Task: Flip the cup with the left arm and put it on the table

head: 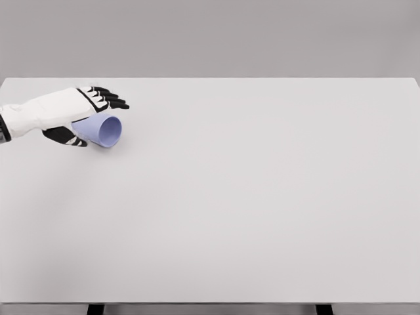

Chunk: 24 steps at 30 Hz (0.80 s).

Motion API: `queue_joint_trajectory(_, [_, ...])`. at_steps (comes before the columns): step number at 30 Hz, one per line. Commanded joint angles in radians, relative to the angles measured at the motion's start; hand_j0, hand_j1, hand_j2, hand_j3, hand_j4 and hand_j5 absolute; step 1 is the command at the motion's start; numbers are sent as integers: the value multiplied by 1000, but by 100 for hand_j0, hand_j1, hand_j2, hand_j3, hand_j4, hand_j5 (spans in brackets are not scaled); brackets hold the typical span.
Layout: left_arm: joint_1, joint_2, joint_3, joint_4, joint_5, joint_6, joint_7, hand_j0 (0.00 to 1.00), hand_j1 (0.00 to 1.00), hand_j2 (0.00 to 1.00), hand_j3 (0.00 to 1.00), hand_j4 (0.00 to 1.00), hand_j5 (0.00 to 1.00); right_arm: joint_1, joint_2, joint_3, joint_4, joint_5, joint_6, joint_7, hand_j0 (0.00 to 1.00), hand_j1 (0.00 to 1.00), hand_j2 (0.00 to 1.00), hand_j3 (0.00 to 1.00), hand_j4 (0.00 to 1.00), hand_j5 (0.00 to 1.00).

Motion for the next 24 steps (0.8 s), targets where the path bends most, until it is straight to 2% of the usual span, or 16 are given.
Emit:
queue_joint_trajectory(1, [0, 1, -30, 19, 28, 1, 0, 100, 100, 100, 100, 100, 100, 0, 0, 0, 0, -1, 0, 0, 100, 100, 100, 100, 100, 100])
queue_joint_trajectory(3, [-14, -1, -56, 41, 68, 1, 0, 100, 100, 100, 100, 100, 100, 0, 0, 0, 0, -1, 0, 0, 100, 100, 100, 100, 100, 100])
queue_joint_trajectory(7, [-25, -10, -58, 83, 105, 1, 0, 100, 100, 100, 100, 100, 100, 0, 0, 0, 0, -1, 0, 0, 100, 100, 100, 100, 100, 100])
queue_joint_trajectory(11, [-25, -11, -70, 93, 160, 1, 0, 100, 100, 100, 100, 100, 100, 0, 0, 0, 0, -1, 0, 0, 100, 100, 100, 100, 100, 100])
queue_joint_trajectory(21, [-32, -68, -73, 148, 255, 179, -5, 100, 100, 100, 100, 100, 100, 0, 0, 0, 0, -1, 0, 0, 100, 100, 100, 100, 100, 100])
queue_joint_trajectory(24, [-35, -91, -75, 177, 255, 186, -23, 100, 100, 100, 100, 100, 100, 0, 0, 0, 0, -1, 0, 0, 100, 100, 100, 100, 100, 100])
